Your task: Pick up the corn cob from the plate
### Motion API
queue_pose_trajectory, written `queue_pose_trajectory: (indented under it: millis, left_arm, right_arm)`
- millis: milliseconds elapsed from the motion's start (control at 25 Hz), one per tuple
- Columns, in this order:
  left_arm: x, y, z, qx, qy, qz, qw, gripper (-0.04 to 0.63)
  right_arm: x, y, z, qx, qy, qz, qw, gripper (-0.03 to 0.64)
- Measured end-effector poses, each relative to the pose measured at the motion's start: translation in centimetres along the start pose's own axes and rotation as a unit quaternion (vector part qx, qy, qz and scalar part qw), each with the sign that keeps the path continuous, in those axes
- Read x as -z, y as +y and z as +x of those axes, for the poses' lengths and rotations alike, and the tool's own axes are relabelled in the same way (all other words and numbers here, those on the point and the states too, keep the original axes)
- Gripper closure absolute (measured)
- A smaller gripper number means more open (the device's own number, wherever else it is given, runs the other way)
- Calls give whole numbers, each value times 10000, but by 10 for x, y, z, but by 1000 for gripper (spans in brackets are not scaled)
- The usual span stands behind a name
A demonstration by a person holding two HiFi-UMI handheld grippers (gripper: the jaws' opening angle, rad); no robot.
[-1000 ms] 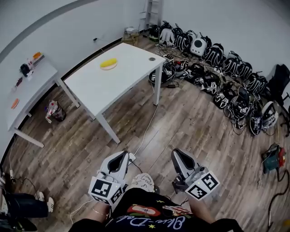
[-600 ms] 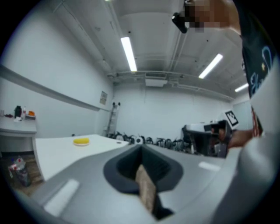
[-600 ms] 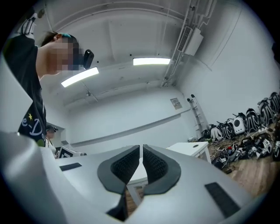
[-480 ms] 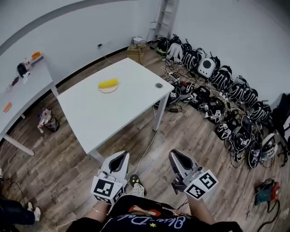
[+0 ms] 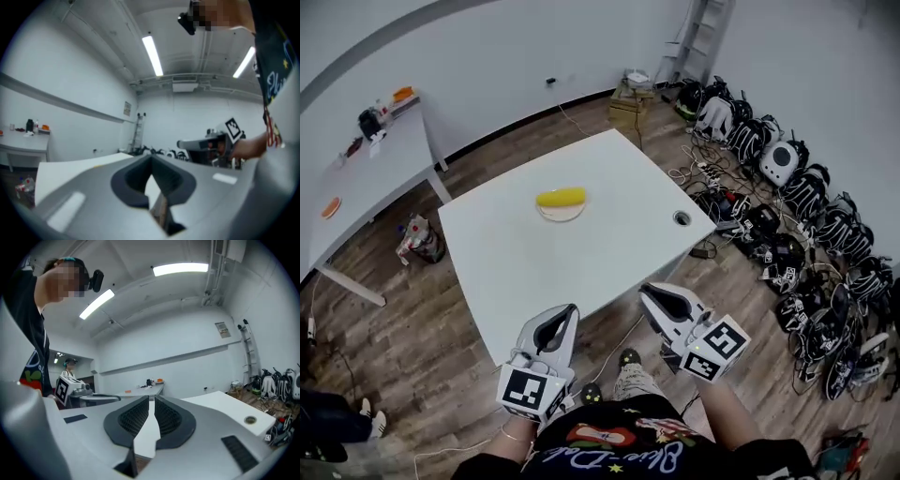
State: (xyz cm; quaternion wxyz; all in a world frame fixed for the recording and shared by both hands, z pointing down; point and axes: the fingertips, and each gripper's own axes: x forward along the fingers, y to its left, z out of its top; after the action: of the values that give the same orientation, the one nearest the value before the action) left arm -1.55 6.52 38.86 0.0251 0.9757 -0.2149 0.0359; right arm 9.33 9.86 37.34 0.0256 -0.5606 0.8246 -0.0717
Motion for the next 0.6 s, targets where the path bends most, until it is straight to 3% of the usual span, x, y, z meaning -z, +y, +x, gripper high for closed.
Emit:
queue_pose_trajectory:
  millis: [160, 280, 440, 600]
  left_arm:
    - [4, 43, 31, -599, 105, -125, 9981, 597]
    - [5, 80, 58, -1054, 118, -74, 9943, 597]
    - [-3, 136, 93, -1891, 100, -199, 9817, 597]
    - [-3, 163, 130, -2323, 276, -314, 9718, 597]
  right_arm:
    - [2, -55, 82, -687, 499, -640, 9943, 598]
    - [8, -102, 150, -1031, 955, -1274, 9818, 598]
    - [31, -151, 235, -1669, 1693, -2121, 9479, 594]
    - [73, -180, 299, -2477, 2457, -2240, 9100, 495]
